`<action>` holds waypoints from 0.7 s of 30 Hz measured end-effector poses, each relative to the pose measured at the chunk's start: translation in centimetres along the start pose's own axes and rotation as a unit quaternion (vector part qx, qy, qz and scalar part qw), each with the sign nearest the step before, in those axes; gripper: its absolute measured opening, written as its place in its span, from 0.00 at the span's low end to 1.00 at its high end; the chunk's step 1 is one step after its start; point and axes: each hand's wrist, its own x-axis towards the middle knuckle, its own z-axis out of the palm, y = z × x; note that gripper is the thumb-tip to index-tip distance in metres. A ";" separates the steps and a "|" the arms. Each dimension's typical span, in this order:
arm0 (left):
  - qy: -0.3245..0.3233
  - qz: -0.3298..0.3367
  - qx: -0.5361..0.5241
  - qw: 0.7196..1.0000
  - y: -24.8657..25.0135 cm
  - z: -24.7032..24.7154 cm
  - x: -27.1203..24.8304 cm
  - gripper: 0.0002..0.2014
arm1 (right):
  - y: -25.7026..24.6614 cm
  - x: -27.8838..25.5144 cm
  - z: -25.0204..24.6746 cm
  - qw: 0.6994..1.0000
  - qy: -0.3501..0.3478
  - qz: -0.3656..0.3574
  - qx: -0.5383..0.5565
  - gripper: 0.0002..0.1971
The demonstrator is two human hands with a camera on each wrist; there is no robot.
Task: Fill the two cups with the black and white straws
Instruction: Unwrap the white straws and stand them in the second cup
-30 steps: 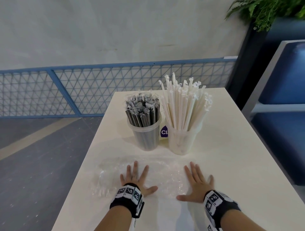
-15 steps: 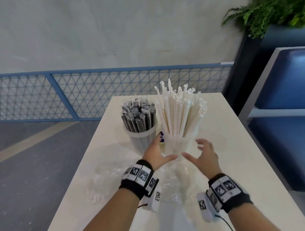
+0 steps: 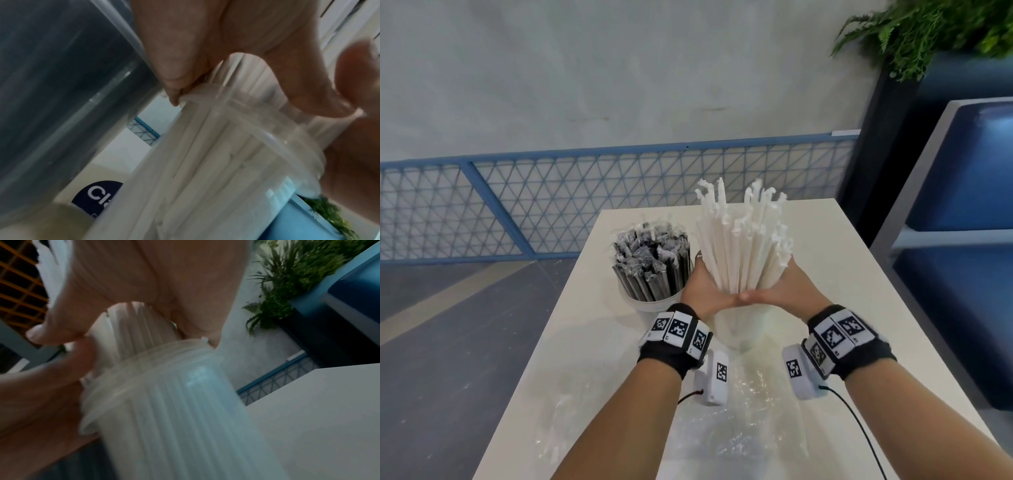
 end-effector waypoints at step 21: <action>-0.001 0.232 0.101 0.968 5.6 -0.7 -0.4 0.58 | -4.8 -0.4 0.4 0.956 0.147 -0.217 -0.128 0.34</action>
